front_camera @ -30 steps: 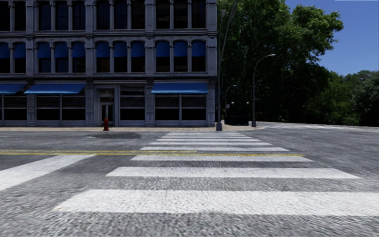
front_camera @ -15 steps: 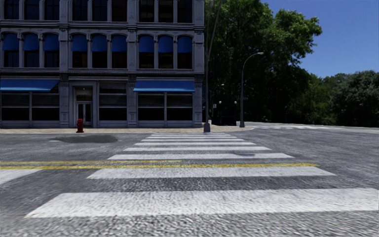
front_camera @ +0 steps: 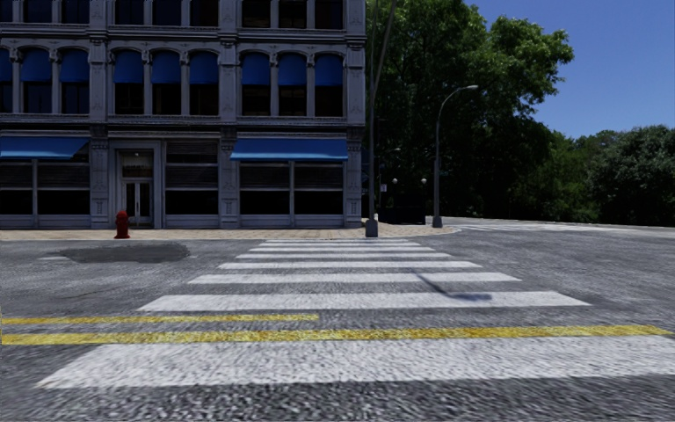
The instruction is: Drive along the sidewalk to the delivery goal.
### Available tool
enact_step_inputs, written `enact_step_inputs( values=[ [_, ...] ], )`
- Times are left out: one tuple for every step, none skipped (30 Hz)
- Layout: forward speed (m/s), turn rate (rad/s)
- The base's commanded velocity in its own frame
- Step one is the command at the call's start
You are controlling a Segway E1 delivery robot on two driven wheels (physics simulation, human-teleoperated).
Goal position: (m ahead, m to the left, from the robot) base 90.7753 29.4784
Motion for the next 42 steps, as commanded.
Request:
enact_step_inputs(
  values=[
    [2.00,0.00],
    [2.00,0.00],
    [2.00,0.00],
    [2.00,0.00],
    [2.00,0.00],
    [2.00,0.00],
    [2.00,0.00],
    [2.00,0.00],
    [2.00,0.00],
    [2.00,0.00],
    [2.00,0.00],
    [2.00,0.00],
    [2.00,0.00],
    [2.00,0.00],
    [2.00,0.00],
    [2.00,0.00],
    [2.00,0.00],
    [2.00,0.00],
    [2.00,0.00],
    [2.00,0.00],
    [2.00,0.00],
    [2.00,0.00],
    [2.00,0.00],
    [2.00,0.00],
    [2.00,0.00],
    [2.00,0.00],
    [2.00,0.00],
    [2.00,0.00],
    [2.00,0.00],
    [2.00,0.00],
    [2.00,0.00],
    [2.00,0.00],
    [2.00,0.00],
    [2.00,0.00],
    [2.00,0.00],
    [2.00,0.00],
    [2.00,0.00],
    [2.00,0.00],
    [2.00,0.00],
    [2.00,0.00],
    [2.00,0.00],
    [2.00,0.00]
  ],
)
